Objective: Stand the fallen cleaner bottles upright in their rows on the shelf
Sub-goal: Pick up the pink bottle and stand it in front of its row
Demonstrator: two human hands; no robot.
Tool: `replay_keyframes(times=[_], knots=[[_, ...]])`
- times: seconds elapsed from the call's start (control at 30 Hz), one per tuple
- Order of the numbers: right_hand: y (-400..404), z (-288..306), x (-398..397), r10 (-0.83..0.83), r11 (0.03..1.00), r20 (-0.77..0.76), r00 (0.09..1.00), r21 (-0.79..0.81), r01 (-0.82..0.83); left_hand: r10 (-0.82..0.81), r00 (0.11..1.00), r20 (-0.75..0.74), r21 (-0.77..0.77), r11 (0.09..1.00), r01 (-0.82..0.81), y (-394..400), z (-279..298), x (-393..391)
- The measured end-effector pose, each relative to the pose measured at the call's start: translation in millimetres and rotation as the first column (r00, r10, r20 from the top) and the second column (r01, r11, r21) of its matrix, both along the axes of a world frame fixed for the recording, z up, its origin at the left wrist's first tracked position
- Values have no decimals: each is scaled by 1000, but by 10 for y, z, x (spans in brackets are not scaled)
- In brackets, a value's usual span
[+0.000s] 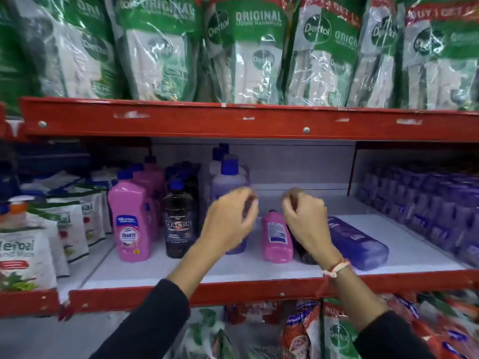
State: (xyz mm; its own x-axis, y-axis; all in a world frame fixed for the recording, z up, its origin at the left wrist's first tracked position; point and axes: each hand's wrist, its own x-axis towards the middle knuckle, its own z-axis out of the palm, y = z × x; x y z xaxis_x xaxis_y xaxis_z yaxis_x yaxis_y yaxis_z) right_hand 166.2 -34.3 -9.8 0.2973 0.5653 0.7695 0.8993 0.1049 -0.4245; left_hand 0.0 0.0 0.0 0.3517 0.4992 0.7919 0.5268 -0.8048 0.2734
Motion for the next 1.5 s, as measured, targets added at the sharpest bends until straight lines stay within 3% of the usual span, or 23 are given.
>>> replay_keyframes(times=[0.07, 0.13, 0.2, 0.27, 0.33, 0.43, 0.5, 0.57, 0.63, 0.73, 0.83, 1.13, 1.3, 1.5], knots=[[162, -155, 173, -14, 958, -80, 997, -286, -9, -13, 993, -113, -294, 956, -21, 91, -164, 203], [345, -277, 364, -67, 852, -151, 986, -523, -22, -32, 965, -260, -514, 850, -111, 141, -284, 404], [509, -293, 499, -119, 765, -151, 981, -644, -6, -58, 937, -346, -649, 735, -195, 211, -343, 593], [608, -272, 543, -128, 721, -135, 983, -693, -2, -60, 916, -397, -689, 679, -255, 238, -360, 647], [694, -261, 617, -127, 681, -154, 980, -732, -27, -104, 955, -277, -802, 573, -170, 346, -452, 751], [803, -279, 715, -98, 665, -168, 981, -744, -61, -76, 996, 49, -947, 313, 71, 563, -579, 838], [857, -291, 755, -97, 666, -166, 981, -743, -60, -17, 990, 138, -979, 152, 139, 666, -598, 858], [889, -337, 784, -98, 671, -198, 975, -737, -82, 10, 980, 198, -977, 76, 197, 713, -618, 889], [880, -370, 782, -111, 697, -263, 958, -708, -114, 38, 977, 208, -973, 110, 202, 723, -661, 929], [845, -369, 785, -125, 716, -361, 924, -677, -168, 62, 982, 176, -960, 231, 157, 678, -746, 942], [727, -380, 828, -105, 745, -482, 870, -617, -252, 42, 968, 249, -913, 344, 220, 603, -831, 907], [309, -391, 519, 17, 908, -761, 648, -259, -328, -45, 934, 356, -808, 488, 331, 437, -875, 595], [194, -308, -2, 84, 925, -743, 664, -189, -329, -96, 941, 325, -751, 578, 319, 411, -806, -18], [253, -235, -999, 223, 915, -588, 777, -149, -375, -51, 963, 263, -616, 760, 208, 408, -762, -1014]])
